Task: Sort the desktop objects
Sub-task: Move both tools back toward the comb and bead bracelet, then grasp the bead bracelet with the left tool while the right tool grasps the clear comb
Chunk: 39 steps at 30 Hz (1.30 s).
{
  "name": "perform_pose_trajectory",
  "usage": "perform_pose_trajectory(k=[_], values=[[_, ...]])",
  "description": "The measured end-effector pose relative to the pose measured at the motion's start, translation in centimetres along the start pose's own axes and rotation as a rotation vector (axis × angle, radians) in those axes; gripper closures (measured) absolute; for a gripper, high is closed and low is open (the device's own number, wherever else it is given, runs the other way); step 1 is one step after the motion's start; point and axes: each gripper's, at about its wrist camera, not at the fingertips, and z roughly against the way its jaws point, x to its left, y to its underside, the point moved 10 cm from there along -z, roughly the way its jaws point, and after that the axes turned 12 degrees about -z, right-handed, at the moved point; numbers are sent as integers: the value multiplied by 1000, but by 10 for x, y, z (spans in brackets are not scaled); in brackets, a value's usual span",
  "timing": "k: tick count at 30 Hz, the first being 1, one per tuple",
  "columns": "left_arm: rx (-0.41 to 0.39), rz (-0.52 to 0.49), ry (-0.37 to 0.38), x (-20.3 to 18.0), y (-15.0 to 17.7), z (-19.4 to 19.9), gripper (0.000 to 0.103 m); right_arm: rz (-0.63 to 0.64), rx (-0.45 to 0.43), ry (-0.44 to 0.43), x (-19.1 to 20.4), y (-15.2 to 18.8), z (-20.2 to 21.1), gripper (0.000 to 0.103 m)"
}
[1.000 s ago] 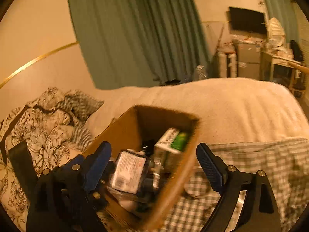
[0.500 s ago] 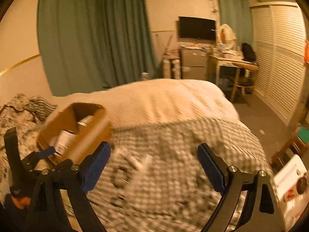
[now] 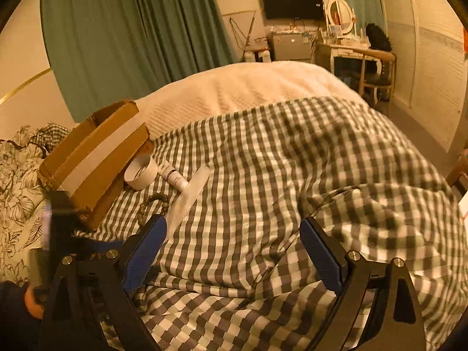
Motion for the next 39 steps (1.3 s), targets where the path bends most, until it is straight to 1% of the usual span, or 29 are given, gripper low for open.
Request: perform_pose_trajectory(k=[2,3,5,8,9,11,13,16,18,19,22,24,26,27,28,29,30,31,32,35,36,38,39], values=[[-8,-27,-12,-3,-2,3,88,-30,-12,-23,-4,-2,3,11],[-22,-41,-20,-6,-3,7,98,-47,-15,-30,-7,-3,4,11],[-84,-60,-92,-4,-6,22,98,-76,-8,-35,-13,-1,2,11],[-187,-88,-118,-6,-16,50,98,-106,26,-14,-21,4,-4,11],[-209,-98,-122,-6,-19,58,98,-108,29,-12,-21,4,-4,11],[-266,-103,-154,1,-29,77,98,-94,25,-2,-18,4,-4,11],[-299,-105,-180,13,-42,89,98,-65,24,13,-12,5,-4,11],[-321,-74,-186,38,-69,93,98,-14,53,32,1,7,-15,11],[-312,-75,-179,49,-80,88,98,6,73,22,13,8,-25,11],[-313,-70,-191,58,-86,84,98,14,77,20,20,6,-31,11],[-320,-39,-200,72,-84,78,98,11,114,4,39,7,-55,11],[-334,-20,-199,77,-74,70,98,-4,153,32,44,10,-78,11],[-322,-17,-189,80,-65,59,98,-19,211,35,50,17,-107,15],[-311,-19,-181,81,-61,54,98,-33,243,37,51,22,-120,23],[-297,-22,-179,82,-59,49,98,-43,262,42,52,25,-130,34],[-290,-19,-181,85,-58,45,98,-52,281,52,52,28,-141,38],[-289,-11,-172,87,-57,44,98,-52,310,76,51,34,-153,44],[-290,3,-157,90,-57,44,98,-53,338,78,53,39,-162,44],[-293,13,-150,91,-56,44,98,-52,349,80,55,42,-166,44],[-303,39,-138,97,-56,46,98,-5,341,102,64,42,-172,45],[-305,42,-134,97,-55,46,98,0,337,103,66,43,-173,47],[-306,40,-121,94,-55,46,98,26,334,130,67,45,-175,55],[-308,38,-122,93,-55,47,98,46,328,147,66,48,-177,64]])
